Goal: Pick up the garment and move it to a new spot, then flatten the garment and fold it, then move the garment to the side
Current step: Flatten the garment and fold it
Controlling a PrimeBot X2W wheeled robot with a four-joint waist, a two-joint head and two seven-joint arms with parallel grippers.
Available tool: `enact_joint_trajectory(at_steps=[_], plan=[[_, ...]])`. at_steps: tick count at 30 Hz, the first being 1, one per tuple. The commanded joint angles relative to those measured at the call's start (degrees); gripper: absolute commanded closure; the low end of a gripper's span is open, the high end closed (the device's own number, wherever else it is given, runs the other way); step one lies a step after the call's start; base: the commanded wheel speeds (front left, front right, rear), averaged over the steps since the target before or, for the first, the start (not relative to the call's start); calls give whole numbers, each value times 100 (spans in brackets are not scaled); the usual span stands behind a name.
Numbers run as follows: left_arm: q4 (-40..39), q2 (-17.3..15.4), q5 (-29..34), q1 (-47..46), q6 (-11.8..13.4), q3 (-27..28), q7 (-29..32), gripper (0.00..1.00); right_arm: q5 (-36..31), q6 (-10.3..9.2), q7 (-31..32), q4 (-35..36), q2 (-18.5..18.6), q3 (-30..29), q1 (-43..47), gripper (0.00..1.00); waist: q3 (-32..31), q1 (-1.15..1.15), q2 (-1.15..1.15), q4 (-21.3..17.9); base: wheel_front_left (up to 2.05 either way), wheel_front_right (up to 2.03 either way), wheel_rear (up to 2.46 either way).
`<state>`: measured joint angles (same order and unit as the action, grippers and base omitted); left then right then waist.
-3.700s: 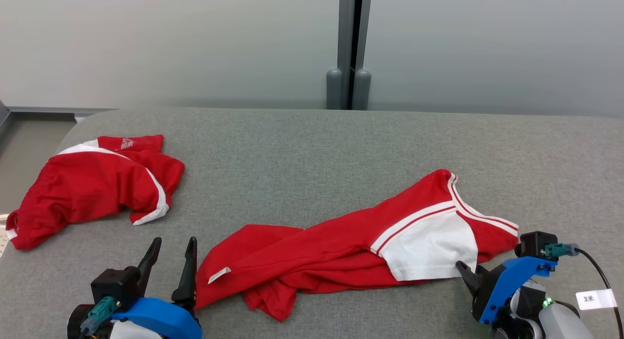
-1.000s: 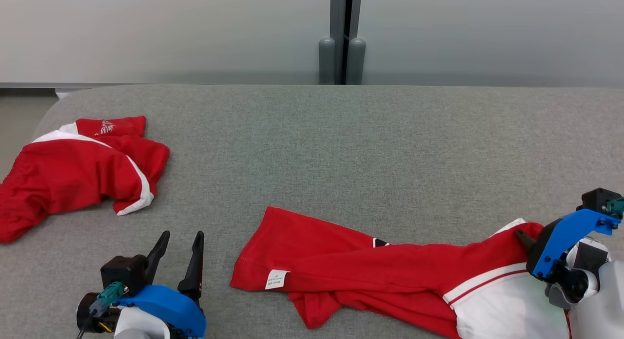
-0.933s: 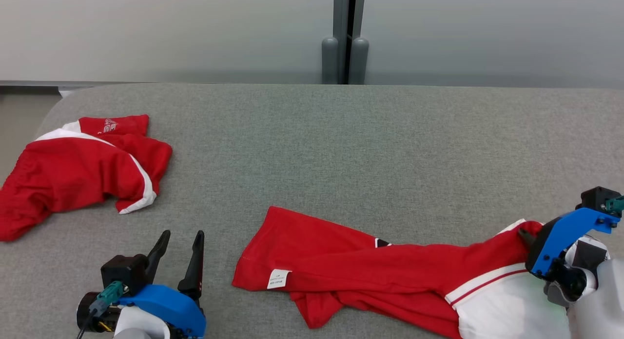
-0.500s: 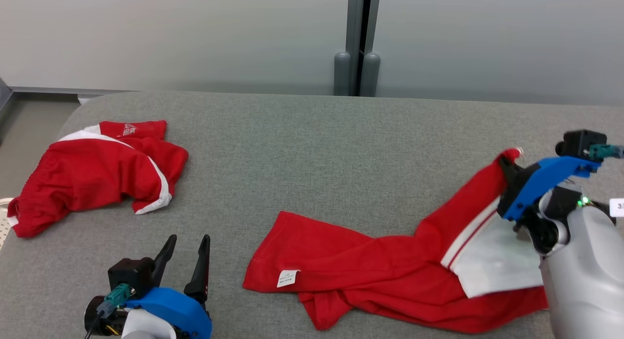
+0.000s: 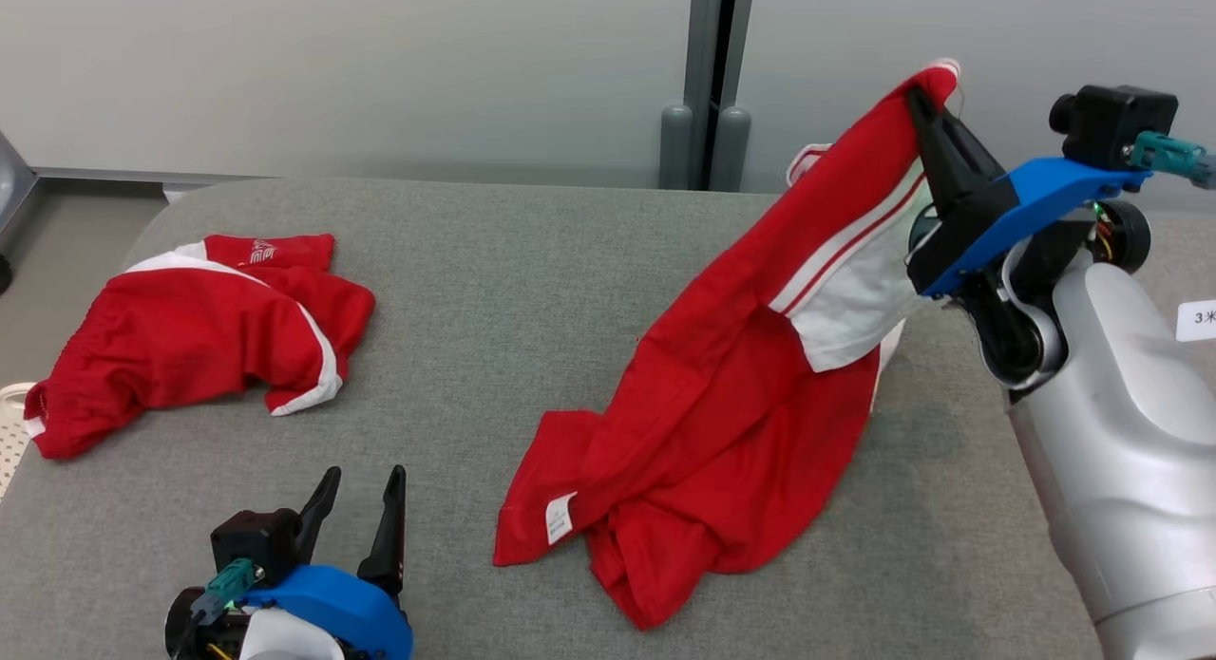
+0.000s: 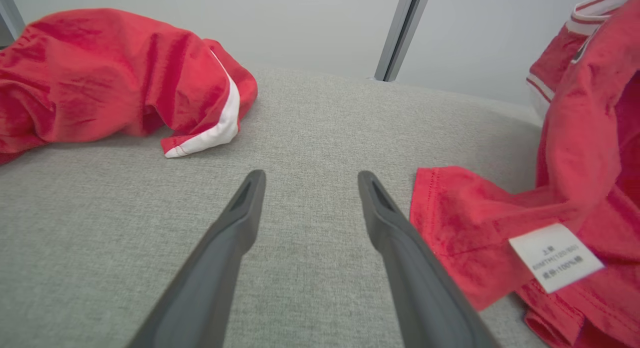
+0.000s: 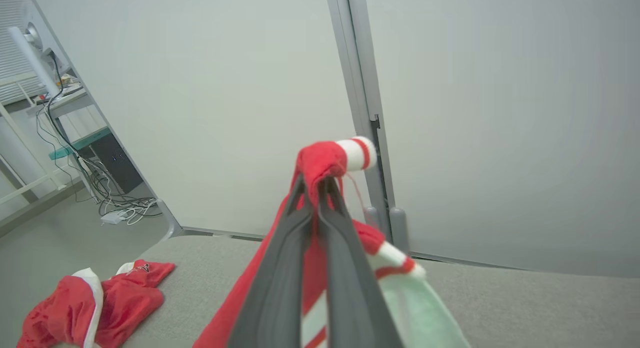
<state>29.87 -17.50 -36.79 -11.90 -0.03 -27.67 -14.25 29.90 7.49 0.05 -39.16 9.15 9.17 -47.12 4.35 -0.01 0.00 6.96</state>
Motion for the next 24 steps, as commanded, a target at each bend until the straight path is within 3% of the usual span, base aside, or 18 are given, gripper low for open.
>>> enact_joint_trajectory(at_steps=[1,6,11,18,24], plan=[[8,9,-3,14,1,12,-28,0,9,1,17,-11,90,1,136,100,-20,1,0,-36,0,0,0],[35,10,-32,87,5,18,-51,0,-155,1,108,-57,436,-221,746,100,-49,1,0,-221,0,0,0],[41,19,-37,66,-11,6,-52,0,-339,1,287,68,508,-770,1672,100,3,1,0,-398,0,0,0],[64,-9,-28,-13,-41,-17,-58,0,-587,1,507,588,298,-1560,2720,100,62,1,0,-530,0,0,0],[127,32,-30,-72,-81,-76,-43,0,-777,1,759,914,38,-1663,2929,100,57,1,0,-574,0,0,0]])
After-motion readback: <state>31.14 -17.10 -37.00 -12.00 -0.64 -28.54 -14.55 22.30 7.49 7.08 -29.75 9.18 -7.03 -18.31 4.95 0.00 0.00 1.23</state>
